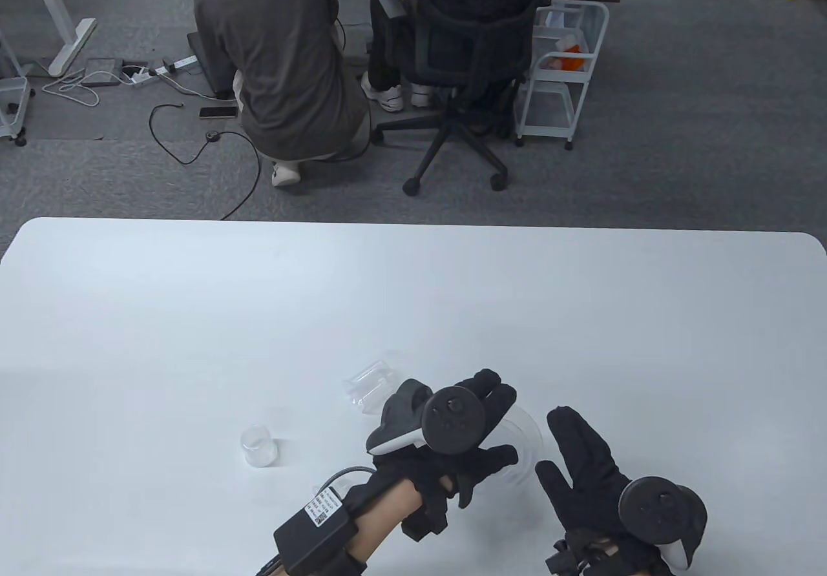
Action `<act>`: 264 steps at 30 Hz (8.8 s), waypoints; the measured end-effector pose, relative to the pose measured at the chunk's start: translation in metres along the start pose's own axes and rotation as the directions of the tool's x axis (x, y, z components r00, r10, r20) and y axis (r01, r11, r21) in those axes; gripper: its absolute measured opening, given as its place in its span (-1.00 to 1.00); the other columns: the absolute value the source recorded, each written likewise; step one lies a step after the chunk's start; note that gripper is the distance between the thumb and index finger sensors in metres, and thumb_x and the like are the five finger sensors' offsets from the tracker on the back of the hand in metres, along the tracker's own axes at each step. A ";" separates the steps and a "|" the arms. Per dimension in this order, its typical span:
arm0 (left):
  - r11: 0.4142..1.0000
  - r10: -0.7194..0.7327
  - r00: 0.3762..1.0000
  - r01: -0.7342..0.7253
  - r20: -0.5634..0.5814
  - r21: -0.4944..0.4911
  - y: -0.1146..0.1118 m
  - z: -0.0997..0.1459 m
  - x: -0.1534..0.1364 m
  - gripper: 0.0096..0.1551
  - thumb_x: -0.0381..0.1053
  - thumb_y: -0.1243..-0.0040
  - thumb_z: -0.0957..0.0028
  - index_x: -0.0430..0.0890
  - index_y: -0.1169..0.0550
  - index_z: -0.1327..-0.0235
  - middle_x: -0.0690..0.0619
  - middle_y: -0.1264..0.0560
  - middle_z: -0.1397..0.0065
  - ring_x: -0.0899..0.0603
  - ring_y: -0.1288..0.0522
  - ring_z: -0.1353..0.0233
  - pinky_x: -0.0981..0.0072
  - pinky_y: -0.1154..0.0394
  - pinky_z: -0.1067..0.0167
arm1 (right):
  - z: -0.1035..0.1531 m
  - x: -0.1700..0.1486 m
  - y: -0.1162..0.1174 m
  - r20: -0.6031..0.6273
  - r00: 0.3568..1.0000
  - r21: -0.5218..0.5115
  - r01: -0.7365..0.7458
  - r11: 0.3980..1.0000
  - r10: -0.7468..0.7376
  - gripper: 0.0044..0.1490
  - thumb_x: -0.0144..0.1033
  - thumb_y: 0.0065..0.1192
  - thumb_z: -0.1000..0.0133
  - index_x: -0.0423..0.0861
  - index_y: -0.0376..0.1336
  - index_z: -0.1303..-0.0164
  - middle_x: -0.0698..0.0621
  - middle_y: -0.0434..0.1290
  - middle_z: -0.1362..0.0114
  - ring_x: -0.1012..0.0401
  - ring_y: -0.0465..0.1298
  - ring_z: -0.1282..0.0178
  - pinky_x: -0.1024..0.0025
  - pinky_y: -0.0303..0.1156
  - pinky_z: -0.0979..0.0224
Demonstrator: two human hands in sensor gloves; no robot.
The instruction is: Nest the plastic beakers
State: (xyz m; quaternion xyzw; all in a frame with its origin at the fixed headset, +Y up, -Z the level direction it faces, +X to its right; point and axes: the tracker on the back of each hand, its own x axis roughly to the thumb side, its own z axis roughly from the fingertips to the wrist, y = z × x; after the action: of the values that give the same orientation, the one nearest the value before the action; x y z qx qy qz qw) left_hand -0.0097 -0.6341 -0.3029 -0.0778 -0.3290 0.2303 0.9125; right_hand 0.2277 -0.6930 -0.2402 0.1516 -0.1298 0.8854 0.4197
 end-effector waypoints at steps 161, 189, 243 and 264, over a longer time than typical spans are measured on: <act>0.937 -0.339 0.667 0.300 -0.663 -0.178 0.037 0.127 -0.181 -0.20 0.24 -0.21 0.07 0.00 -0.34 -0.44 -0.15 -0.19 -0.61 -0.40 -0.38 -0.51 -0.22 -0.36 -0.35 | 0.005 0.000 -0.003 0.040 0.997 -0.022 -0.071 0.997 0.071 -0.05 0.22 0.03 -0.12 -0.18 -0.01 -0.51 -0.29 0.09 -0.66 -0.30 0.13 -0.58 -0.26 0.13 -0.44; 0.967 -0.089 0.747 0.223 -0.659 0.122 0.024 0.136 -0.185 -0.27 0.11 -0.21 0.06 -0.07 -0.36 -0.40 -0.18 -0.29 -0.51 -0.30 -0.54 -0.36 -0.05 -0.51 -0.21 | -0.002 0.015 -0.007 0.054 0.995 -0.026 -0.078 0.997 0.079 -0.04 0.21 0.11 -0.10 -0.16 -0.02 -0.52 -0.26 0.09 -0.68 -0.29 0.12 -0.61 -0.27 0.12 -0.47; 0.792 0.387 0.917 -0.385 0.096 0.474 -0.010 0.085 -0.026 -0.27 0.18 -0.04 -0.06 -0.12 -0.33 -0.46 -0.25 -0.26 -0.56 -0.46 -0.42 -0.46 -0.22 -0.43 -0.27 | -0.020 0.096 0.015 0.242 0.914 -0.012 -0.332 0.943 0.325 -0.26 -0.09 0.11 -0.16 -0.12 0.04 -0.50 -0.21 0.21 -0.62 -0.16 0.36 -0.44 -0.10 0.30 -0.42; 0.867 0.208 0.978 -0.178 -0.015 0.466 -0.027 0.084 -0.034 -0.25 0.18 -0.06 -0.05 -0.12 -0.32 -0.47 -0.25 -0.21 -0.58 -0.49 -0.34 -0.50 -0.28 -0.35 -0.31 | -0.038 0.066 0.042 0.179 0.819 0.213 -0.574 0.791 0.545 -0.19 -0.02 0.11 -0.14 -0.09 -0.01 -0.53 -0.19 0.11 -0.69 -0.18 0.24 -0.55 -0.14 0.20 -0.49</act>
State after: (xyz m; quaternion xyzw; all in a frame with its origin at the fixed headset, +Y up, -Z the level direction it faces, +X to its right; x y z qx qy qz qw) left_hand -0.0764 -0.6746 -0.2497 0.1017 -0.2257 0.3894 0.8872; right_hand 0.1488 -0.6592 -0.2552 0.2073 -0.0754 0.9694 0.1076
